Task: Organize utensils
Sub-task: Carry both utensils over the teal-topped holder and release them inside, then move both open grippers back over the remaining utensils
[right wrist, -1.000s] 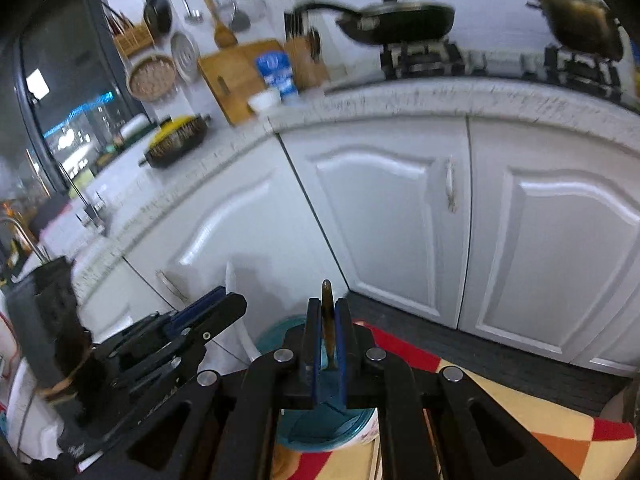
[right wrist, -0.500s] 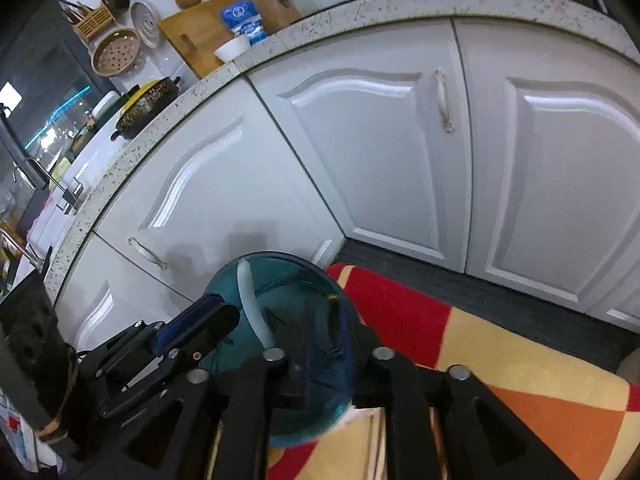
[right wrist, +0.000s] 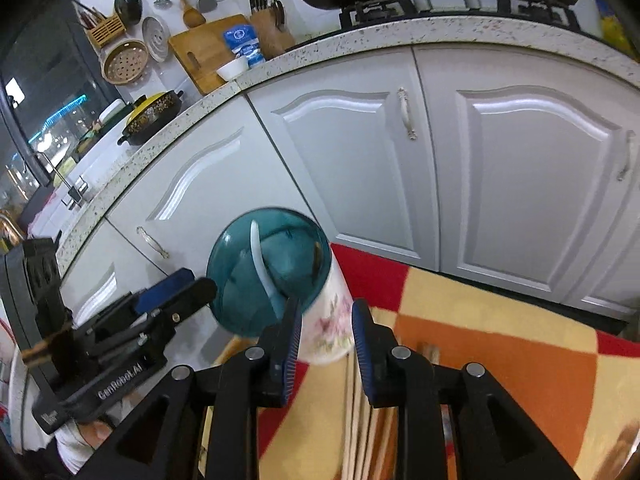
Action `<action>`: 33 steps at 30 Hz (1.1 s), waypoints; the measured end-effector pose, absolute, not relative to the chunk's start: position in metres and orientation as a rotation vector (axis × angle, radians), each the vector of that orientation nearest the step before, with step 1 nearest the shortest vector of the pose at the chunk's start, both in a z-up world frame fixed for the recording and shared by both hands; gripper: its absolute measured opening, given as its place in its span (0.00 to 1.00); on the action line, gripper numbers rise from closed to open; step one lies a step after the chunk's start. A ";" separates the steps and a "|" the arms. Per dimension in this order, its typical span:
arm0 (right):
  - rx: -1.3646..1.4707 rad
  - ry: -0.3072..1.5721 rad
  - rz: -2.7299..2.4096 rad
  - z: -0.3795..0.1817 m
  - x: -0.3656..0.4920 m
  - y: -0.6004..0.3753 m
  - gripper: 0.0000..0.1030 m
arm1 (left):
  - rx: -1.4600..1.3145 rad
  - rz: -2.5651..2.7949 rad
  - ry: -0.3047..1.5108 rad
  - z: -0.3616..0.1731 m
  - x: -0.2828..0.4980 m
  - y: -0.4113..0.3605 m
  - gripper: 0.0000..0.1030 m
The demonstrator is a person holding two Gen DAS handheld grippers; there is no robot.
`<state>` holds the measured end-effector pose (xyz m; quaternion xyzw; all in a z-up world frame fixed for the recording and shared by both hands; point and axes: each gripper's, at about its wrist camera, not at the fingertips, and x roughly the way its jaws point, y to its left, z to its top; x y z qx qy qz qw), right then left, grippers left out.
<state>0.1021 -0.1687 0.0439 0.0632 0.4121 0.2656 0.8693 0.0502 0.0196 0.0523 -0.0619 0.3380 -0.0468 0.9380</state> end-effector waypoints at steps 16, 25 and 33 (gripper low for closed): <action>0.098 0.886 0.436 0.023 0.032 -0.218 0.31 | -0.105 -0.162 0.732 0.042 0.009 -0.024 0.50; 0.124 0.887 0.411 0.021 0.020 -0.231 0.34 | -0.108 -0.178 0.748 0.038 0.003 -0.030 0.51; 0.142 0.921 0.374 0.008 0.021 -0.243 0.38 | -0.141 -0.181 0.806 0.021 0.005 -0.022 0.52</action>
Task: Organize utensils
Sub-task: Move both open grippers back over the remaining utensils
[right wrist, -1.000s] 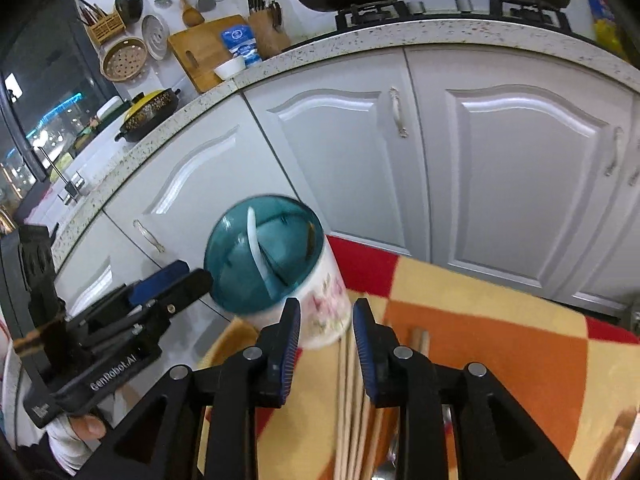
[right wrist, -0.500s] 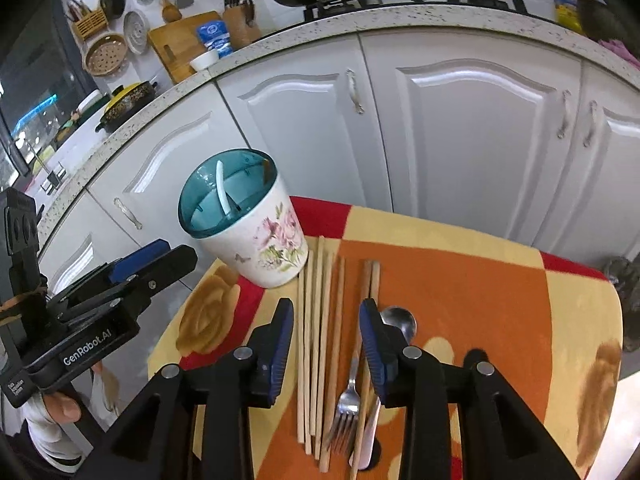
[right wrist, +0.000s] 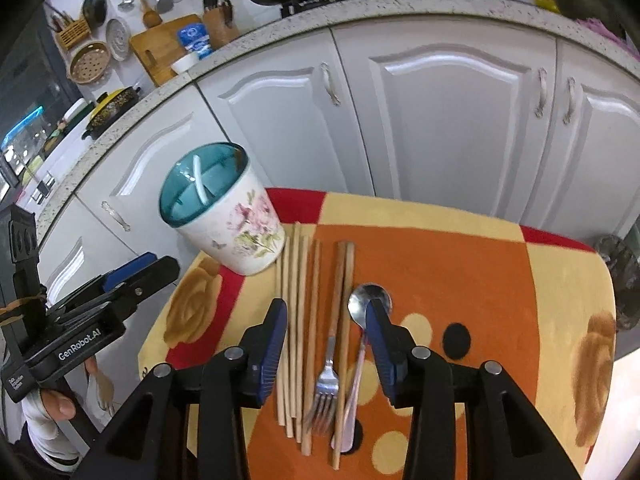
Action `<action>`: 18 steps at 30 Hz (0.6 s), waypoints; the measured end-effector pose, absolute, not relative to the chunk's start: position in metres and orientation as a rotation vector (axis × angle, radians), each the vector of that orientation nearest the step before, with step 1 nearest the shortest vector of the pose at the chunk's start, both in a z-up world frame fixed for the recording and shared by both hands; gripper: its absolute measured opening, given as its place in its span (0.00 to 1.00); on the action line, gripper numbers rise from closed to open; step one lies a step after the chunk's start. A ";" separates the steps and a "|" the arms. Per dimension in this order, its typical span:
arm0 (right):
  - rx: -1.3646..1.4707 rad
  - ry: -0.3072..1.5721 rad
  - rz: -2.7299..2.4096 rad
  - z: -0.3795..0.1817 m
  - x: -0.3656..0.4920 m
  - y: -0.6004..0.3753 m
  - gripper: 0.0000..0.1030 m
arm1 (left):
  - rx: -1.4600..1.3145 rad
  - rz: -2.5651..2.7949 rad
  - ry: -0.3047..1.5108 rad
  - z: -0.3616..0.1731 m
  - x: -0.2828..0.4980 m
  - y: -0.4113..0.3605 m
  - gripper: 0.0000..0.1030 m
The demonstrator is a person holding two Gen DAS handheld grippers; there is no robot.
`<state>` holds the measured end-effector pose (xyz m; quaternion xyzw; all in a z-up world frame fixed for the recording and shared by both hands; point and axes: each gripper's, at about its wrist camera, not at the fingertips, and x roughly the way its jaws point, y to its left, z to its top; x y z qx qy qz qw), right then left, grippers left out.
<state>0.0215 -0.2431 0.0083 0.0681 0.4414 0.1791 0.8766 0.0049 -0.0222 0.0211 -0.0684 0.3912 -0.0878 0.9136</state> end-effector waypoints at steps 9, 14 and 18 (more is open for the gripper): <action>0.151 1.002 0.356 -0.024 0.030 -0.247 0.38 | -0.147 -0.197 0.894 -0.010 0.007 -0.025 0.52; 0.161 1.034 0.346 -0.036 0.032 -0.251 0.38 | -0.158 -0.194 0.940 -0.027 0.012 -0.025 0.52; 0.158 1.045 0.354 -0.040 0.035 -0.249 0.38 | -0.176 -0.186 0.963 -0.036 0.017 -0.024 0.52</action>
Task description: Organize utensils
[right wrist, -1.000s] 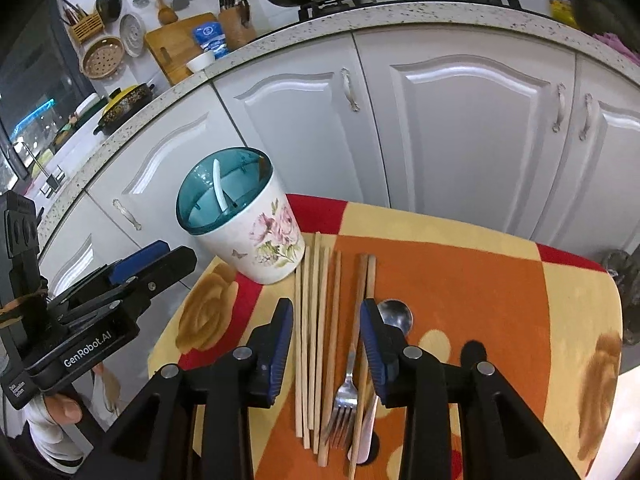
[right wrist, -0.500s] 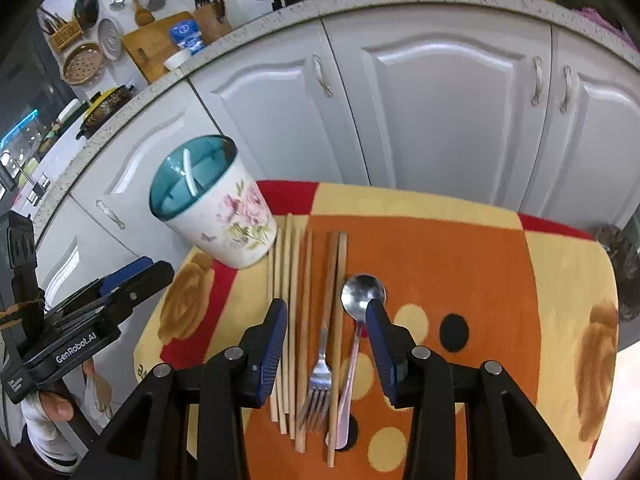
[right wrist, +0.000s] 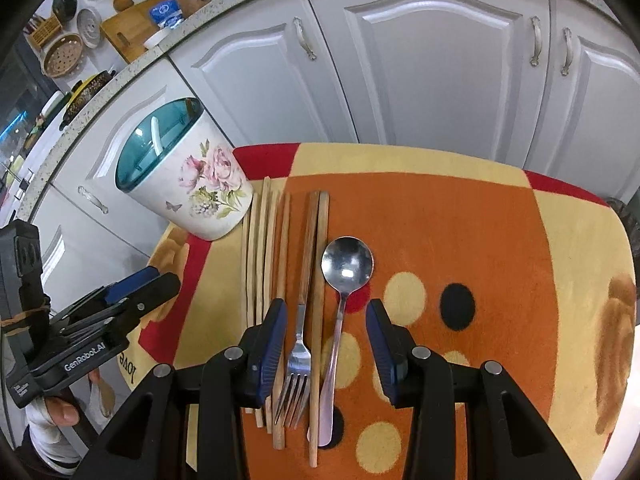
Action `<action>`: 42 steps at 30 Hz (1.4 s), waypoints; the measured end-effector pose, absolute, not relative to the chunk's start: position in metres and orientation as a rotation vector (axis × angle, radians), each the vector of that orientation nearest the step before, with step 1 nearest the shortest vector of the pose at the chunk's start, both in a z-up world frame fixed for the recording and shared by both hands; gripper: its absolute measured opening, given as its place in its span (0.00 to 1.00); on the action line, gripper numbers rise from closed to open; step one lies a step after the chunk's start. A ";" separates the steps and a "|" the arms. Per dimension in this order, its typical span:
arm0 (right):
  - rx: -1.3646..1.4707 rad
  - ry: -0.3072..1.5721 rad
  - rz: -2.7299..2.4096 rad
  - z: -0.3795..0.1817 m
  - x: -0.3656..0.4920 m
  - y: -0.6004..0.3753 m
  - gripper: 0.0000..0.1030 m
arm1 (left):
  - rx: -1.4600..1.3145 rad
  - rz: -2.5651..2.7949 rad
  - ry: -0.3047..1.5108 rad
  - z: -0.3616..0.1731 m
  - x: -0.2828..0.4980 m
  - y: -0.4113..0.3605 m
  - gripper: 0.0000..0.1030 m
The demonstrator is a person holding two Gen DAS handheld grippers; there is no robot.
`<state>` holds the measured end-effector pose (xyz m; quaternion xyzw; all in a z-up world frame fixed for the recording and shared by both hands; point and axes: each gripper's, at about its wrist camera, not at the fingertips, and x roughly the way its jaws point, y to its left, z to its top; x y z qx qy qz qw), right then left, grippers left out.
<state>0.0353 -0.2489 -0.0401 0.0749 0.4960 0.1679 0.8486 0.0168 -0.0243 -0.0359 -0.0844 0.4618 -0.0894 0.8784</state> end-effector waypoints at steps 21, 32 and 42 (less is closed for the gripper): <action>0.167 1.101 0.381 -0.064 0.047 -0.250 0.38 | -0.299 -0.151 1.000 -0.069 0.039 -0.031 0.48; 0.018 1.059 0.488 -0.064 0.081 -0.168 0.40 | -0.240 -0.041 0.905 -0.020 0.011 0.028 0.49; -0.048 1.083 0.397 -0.088 0.100 -0.144 0.26 | -0.278 -0.022 0.902 -0.018 0.008 0.044 0.49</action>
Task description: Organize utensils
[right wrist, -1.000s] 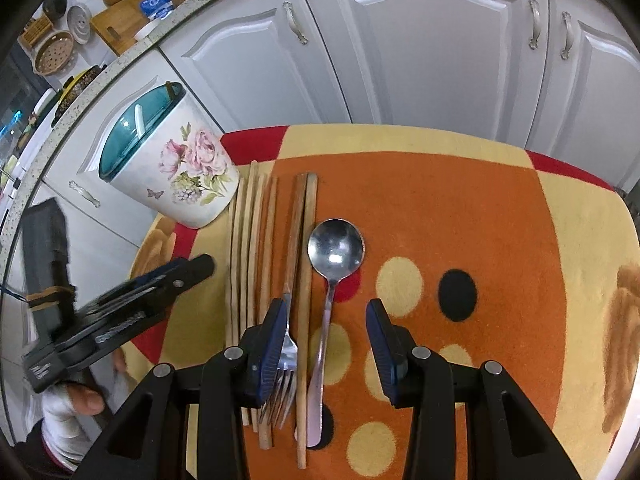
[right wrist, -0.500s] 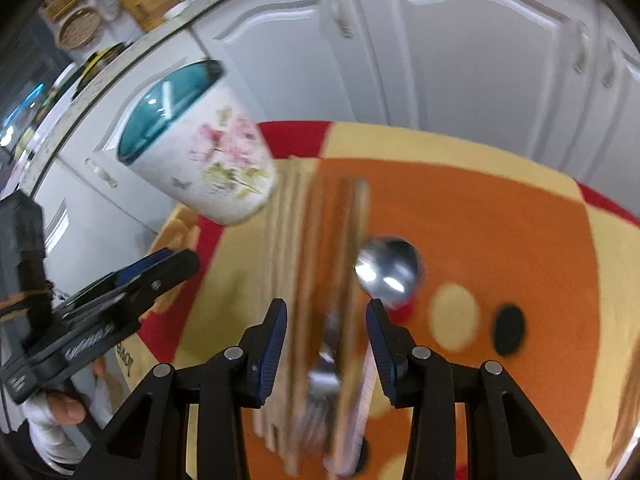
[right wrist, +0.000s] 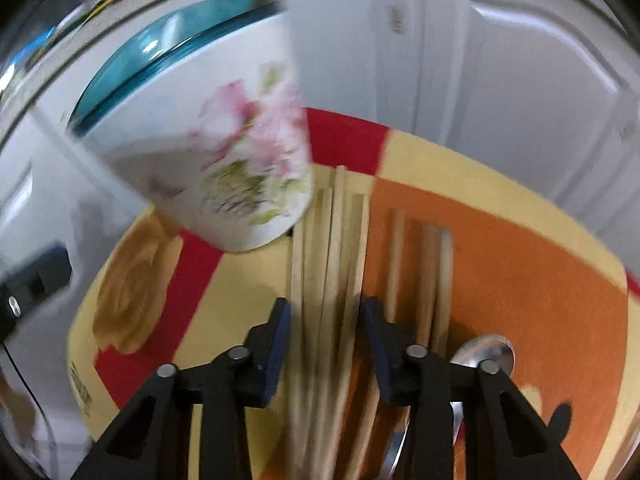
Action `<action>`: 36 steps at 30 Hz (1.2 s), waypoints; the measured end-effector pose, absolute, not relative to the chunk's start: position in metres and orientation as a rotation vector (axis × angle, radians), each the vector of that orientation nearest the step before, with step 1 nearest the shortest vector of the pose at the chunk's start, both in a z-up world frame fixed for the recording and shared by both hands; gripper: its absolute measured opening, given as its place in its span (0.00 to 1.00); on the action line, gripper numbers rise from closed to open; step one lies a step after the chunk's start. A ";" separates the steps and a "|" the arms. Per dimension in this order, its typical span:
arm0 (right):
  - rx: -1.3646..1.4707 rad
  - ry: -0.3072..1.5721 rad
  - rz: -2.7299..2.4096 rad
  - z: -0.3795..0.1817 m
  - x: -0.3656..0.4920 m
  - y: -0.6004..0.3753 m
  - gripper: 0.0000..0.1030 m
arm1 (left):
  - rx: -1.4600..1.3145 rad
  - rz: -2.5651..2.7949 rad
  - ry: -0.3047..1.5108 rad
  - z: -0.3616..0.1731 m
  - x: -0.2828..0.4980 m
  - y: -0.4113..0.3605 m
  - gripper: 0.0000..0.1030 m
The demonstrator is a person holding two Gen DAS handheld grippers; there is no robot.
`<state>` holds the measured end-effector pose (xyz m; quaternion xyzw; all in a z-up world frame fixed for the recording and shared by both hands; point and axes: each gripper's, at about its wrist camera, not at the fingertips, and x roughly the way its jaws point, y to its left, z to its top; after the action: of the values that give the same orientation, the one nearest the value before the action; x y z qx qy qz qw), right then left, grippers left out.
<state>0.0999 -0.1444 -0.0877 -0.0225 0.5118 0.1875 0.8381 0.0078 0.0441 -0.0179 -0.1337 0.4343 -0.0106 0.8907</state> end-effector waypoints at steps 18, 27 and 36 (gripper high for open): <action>0.355 1.158 0.362 -0.084 0.047 -0.261 0.05 | -0.240 -0.155 0.938 -0.020 0.018 -0.010 0.49; 0.274 1.070 0.363 -0.050 0.046 -0.272 0.27 | -0.166 -0.283 1.016 -0.037 0.039 -0.065 0.48; 0.266 1.077 0.331 -0.052 0.056 -0.289 0.27 | -0.071 -0.284 1.090 -0.072 0.069 -0.097 0.37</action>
<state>0.0556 -0.2886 -0.0515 0.1258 0.5090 0.1563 0.8370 0.0689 -0.0970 -0.0719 -0.0335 0.5165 -0.1347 0.8449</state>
